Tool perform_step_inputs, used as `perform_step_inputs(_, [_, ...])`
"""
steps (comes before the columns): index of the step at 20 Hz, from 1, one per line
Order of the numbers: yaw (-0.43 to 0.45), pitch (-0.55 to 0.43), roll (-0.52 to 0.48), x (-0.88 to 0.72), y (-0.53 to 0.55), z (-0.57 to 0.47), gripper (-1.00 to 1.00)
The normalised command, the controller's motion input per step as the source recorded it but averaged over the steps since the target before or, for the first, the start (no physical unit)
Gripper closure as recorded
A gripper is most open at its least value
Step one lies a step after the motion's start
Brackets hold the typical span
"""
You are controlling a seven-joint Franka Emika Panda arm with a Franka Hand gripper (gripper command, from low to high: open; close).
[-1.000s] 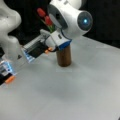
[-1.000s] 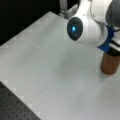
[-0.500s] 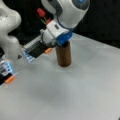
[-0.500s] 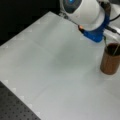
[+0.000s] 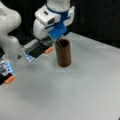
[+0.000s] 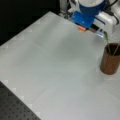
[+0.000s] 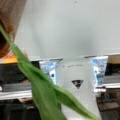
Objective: Flower insertion into a vase
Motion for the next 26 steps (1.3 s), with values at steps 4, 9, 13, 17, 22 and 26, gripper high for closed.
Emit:
perform_step_inputs(4, [-0.006, -0.181, -0.031, 0.3, -0.4, -0.02, -1.0])
perform_step_inputs(9, [0.113, -0.151, 0.026, 0.46, -0.2, 0.0, -1.0])
perform_step_inputs(13, [0.163, -0.16, 0.057, 0.68, -0.09, 0.04, -1.0])
perform_step_inputs(17, [0.14, -0.098, 0.054, 0.82, -0.13, 0.04, -1.0])
perform_step_inputs(22, [0.152, 0.048, 0.062, 0.73, -0.3, 0.12, -1.0])
perform_step_inputs(26, [0.179, 0.18, 0.063, 0.57, -0.45, 0.19, -1.0])
